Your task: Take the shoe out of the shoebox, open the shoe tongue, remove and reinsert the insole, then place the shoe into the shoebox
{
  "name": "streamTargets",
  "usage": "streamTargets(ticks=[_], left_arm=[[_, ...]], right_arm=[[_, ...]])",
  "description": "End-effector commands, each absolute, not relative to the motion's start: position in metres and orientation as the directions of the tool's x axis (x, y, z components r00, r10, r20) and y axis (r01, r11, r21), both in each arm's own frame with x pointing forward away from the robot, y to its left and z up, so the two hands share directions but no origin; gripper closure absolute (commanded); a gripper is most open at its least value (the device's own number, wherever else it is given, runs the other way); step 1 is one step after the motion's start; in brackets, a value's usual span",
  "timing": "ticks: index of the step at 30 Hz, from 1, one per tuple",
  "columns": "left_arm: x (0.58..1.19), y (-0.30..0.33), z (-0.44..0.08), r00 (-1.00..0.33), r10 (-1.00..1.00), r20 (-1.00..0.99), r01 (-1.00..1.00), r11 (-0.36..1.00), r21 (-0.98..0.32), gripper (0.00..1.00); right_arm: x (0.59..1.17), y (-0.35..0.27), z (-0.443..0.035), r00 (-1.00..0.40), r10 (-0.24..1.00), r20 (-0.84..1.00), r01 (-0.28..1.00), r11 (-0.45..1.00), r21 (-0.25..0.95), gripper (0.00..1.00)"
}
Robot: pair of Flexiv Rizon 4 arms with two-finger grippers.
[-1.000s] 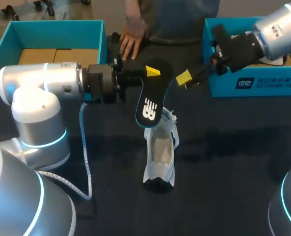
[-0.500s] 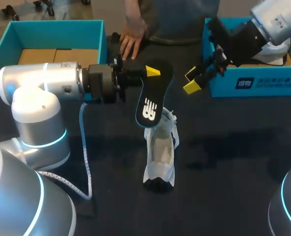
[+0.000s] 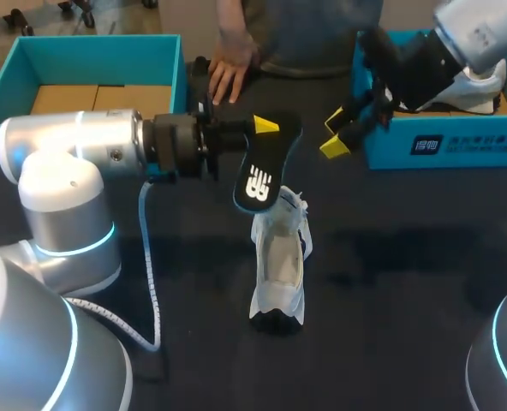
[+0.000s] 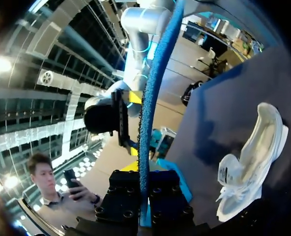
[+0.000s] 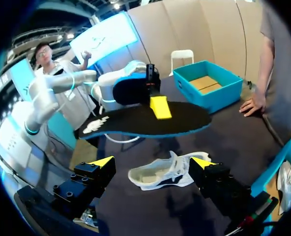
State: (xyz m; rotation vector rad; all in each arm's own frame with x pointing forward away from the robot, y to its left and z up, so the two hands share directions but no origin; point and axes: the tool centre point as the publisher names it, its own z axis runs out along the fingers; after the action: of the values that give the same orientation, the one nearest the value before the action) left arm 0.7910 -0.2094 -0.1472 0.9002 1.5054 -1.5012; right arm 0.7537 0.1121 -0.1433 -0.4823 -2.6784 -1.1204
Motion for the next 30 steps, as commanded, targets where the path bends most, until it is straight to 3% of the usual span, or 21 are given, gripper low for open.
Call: streamTargets(ticks=[1,12,30], left_arm=[[0.786,-0.200,-0.135,-0.481,-0.055,-0.875,0.876,0.024,-0.483,1.00],[0.764,-0.190,-0.121,-0.732,-0.075,-0.677,0.681,-0.094,-0.726,1.00],[0.714,-0.195,-0.121,-0.855,-0.014,-0.518,0.516,-0.114,-0.849,1.00]], right_arm=[[0.741,0.101,-0.152,-0.937,0.273,0.217,0.346,0.654,0.673,0.00],[0.741,0.094,-0.177,-0.951,0.280,0.130,0.300,0.739,0.603,0.00],[0.723,0.095,-0.198,-0.960,0.280,0.009,0.247,0.832,0.497,0.00]])
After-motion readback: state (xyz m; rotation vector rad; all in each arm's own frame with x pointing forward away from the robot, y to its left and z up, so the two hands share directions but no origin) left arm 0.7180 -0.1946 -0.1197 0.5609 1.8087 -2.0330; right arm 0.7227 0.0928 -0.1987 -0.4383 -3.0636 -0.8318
